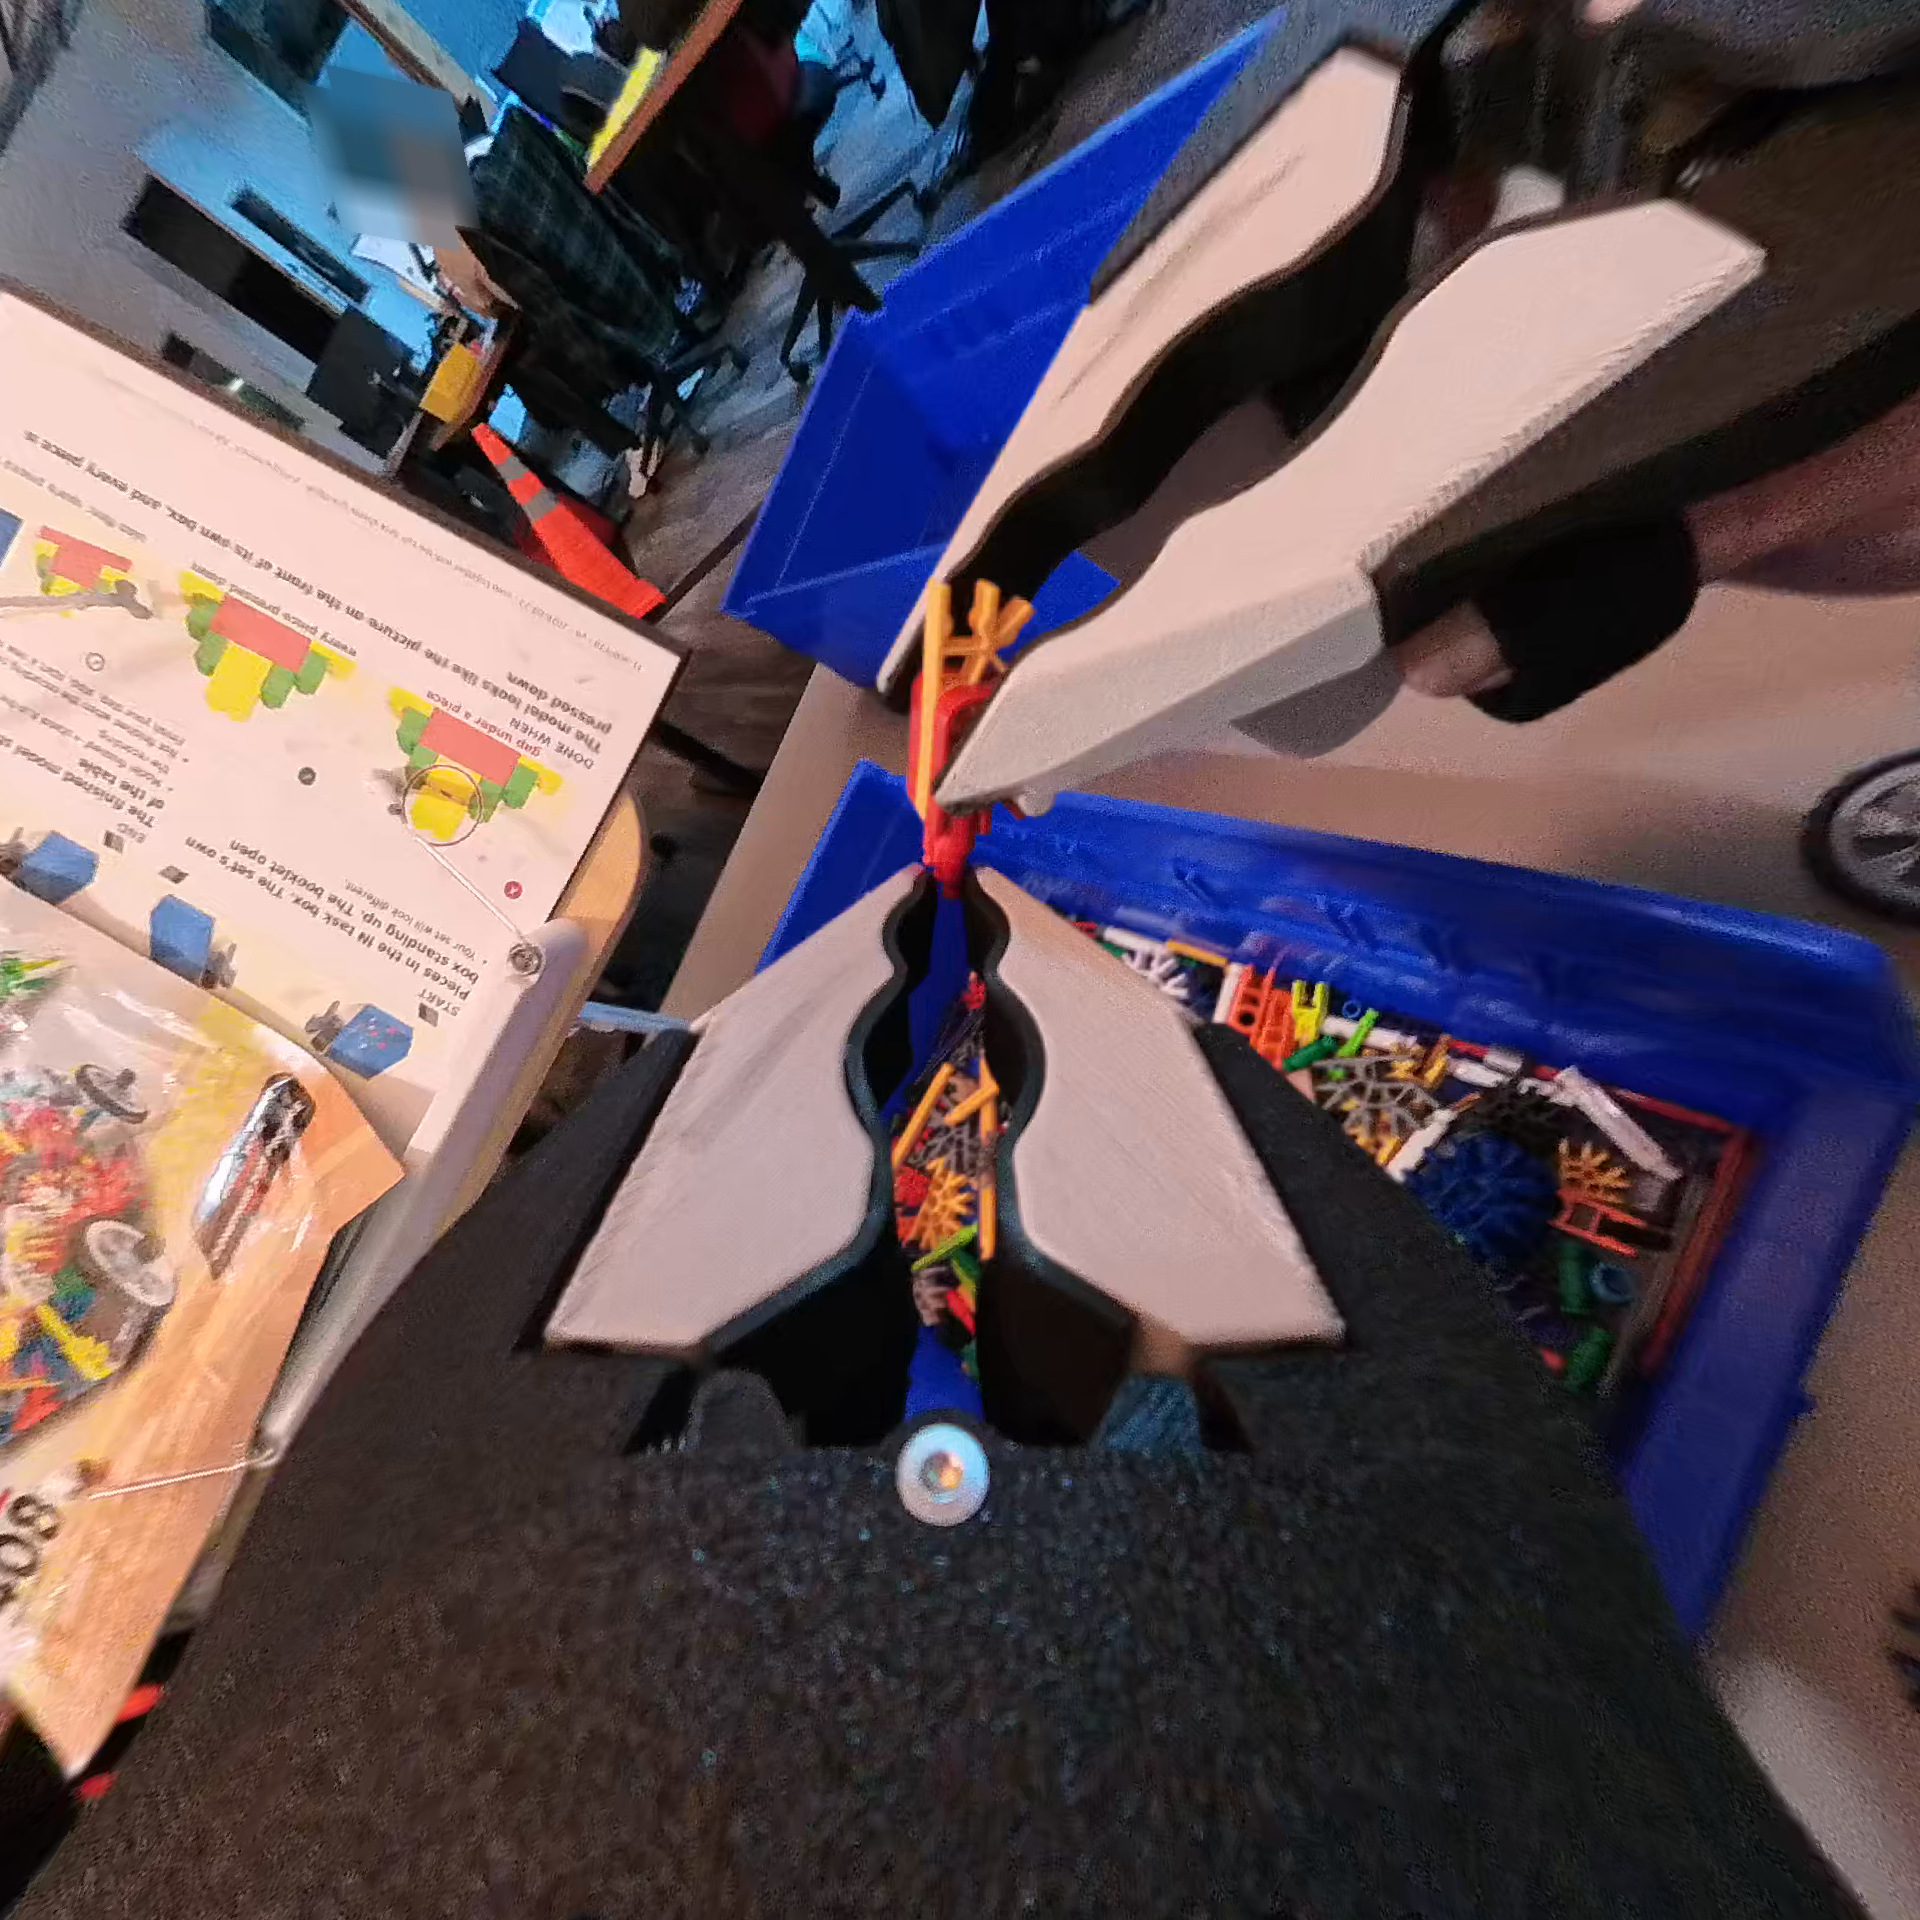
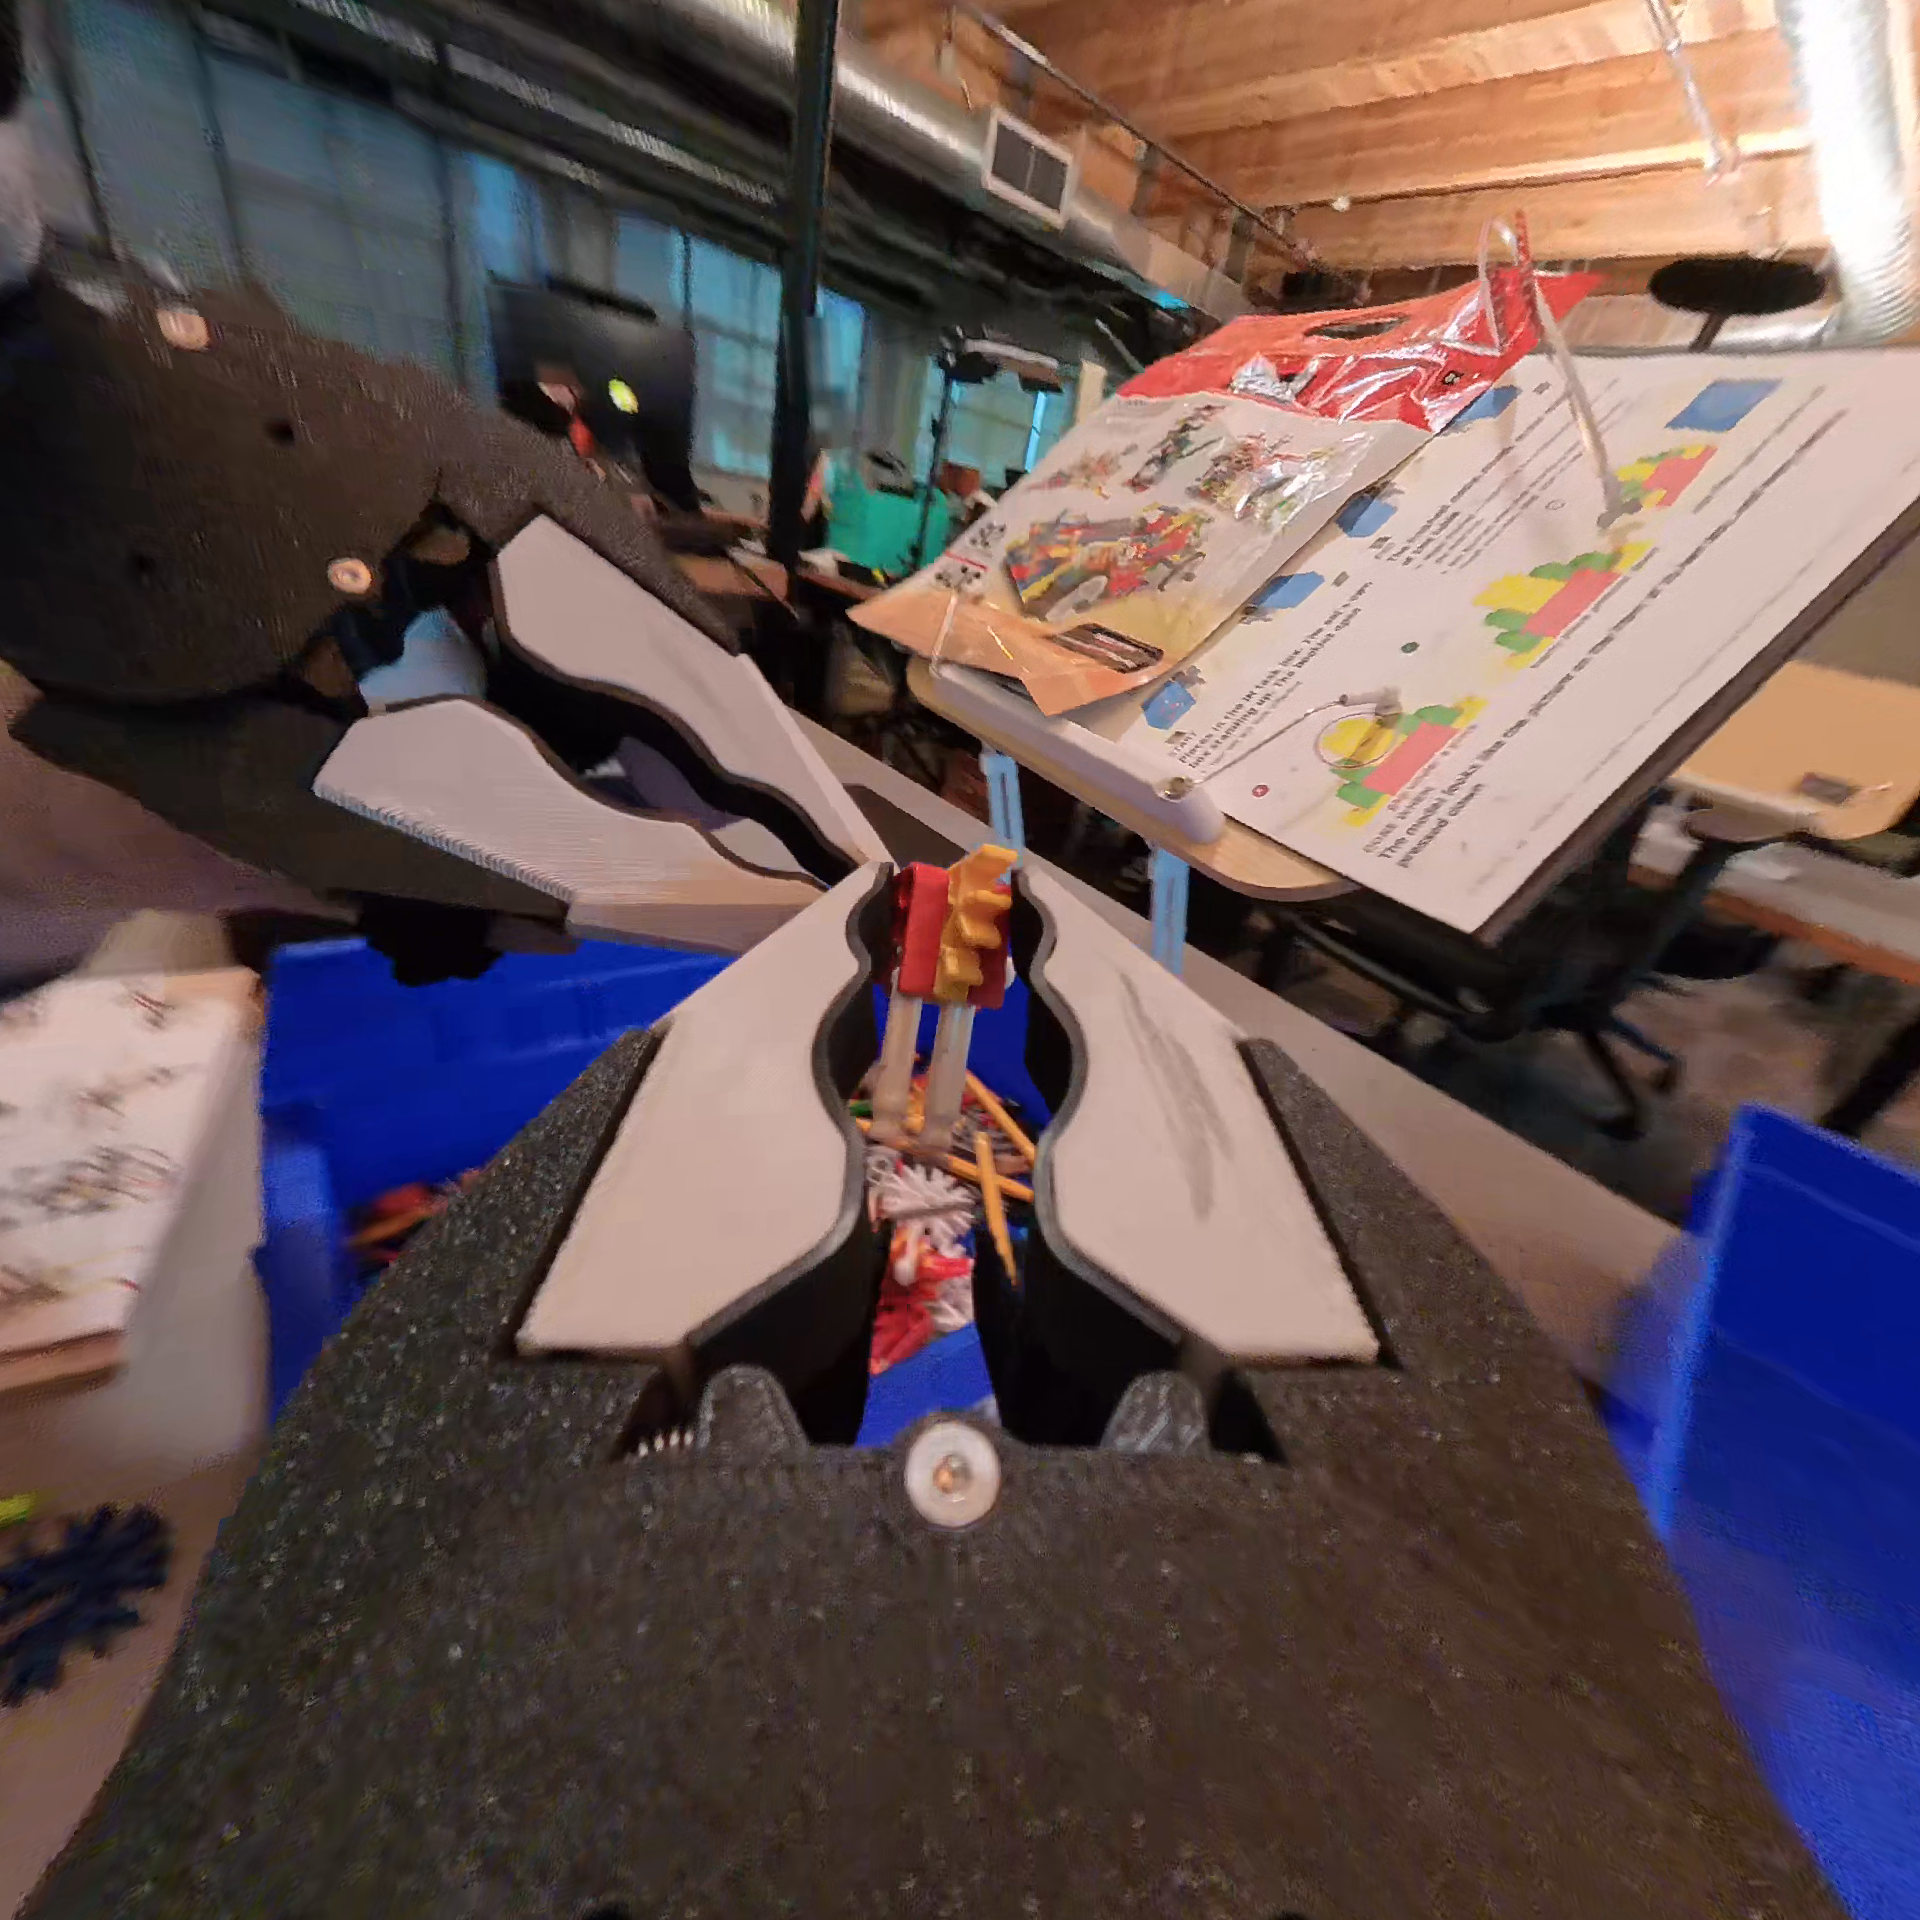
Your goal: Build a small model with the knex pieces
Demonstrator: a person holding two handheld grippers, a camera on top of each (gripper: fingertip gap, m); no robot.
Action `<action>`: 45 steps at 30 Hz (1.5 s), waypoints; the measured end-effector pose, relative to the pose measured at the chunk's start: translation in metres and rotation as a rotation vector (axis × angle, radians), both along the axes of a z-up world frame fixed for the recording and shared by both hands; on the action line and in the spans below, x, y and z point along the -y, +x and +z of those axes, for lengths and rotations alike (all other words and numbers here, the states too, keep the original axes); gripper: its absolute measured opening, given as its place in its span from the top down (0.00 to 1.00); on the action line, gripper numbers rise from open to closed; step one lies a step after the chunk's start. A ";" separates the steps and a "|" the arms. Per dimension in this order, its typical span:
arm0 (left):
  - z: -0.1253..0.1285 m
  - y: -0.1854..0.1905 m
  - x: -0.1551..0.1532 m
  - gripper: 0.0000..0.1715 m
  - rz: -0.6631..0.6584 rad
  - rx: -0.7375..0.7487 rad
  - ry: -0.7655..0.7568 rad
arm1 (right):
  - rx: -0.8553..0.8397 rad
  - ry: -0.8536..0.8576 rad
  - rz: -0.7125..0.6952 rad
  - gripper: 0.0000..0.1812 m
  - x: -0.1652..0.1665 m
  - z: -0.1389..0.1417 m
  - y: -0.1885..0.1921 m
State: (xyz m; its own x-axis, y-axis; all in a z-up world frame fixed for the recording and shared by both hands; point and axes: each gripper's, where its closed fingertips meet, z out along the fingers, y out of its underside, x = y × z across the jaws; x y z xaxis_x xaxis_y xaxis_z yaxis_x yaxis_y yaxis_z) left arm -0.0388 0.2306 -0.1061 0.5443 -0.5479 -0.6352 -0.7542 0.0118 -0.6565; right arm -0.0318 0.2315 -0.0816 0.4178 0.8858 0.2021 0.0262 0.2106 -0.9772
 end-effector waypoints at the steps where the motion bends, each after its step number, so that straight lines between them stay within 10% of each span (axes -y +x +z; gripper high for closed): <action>1: 0.003 0.002 0.003 0.97 -0.018 0.033 -0.015 | -0.036 -0.040 0.029 0.89 0.000 0.002 0.002; 17: 0.032 0.009 0.010 0.78 -0.057 0.157 0.069 | -0.366 -0.459 0.353 0.89 0.003 0.020 0.016; 25: 0.025 0.019 0.015 0.96 -0.141 0.103 0.092 | -0.363 -0.582 0.494 0.88 0.015 0.014 0.009; 45: 0.035 0.003 0.008 0.95 -0.097 0.113 0.159 | -0.258 -0.438 0.394 0.90 0.015 0.012 0.011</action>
